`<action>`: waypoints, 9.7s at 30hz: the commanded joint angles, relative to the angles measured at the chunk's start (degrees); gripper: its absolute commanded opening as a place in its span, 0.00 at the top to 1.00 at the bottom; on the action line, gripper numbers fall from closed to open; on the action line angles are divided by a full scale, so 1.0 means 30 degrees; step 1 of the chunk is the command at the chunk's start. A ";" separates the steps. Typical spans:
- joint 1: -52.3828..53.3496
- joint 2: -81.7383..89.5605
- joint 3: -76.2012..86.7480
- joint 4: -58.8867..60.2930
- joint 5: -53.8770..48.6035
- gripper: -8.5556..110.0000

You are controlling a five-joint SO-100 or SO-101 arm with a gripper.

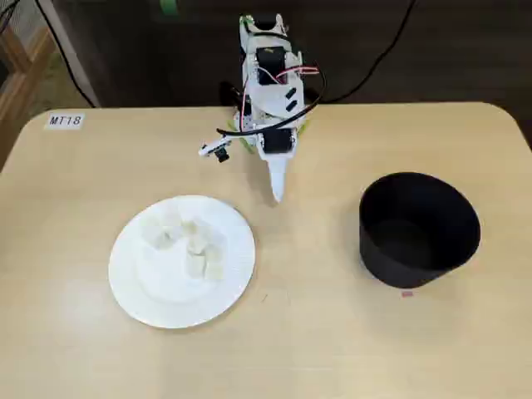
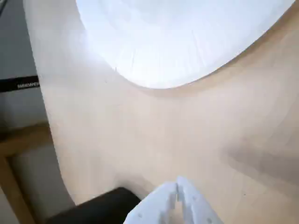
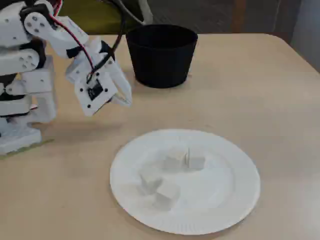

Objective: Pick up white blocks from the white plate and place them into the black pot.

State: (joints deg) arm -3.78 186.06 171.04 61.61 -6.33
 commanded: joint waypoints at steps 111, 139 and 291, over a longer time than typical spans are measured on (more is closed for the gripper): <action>1.3271 -3.7588 -2.9473 0.6475 -1.3711 0.72; 1.1250 -3.2607 -2.9736 0.2578 -0.6768 0.95; -1.0605 -2.0303 -1.1279 -1.5762 0.0645 0.80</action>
State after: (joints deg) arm -35.86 124.98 137.55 14.24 -2.37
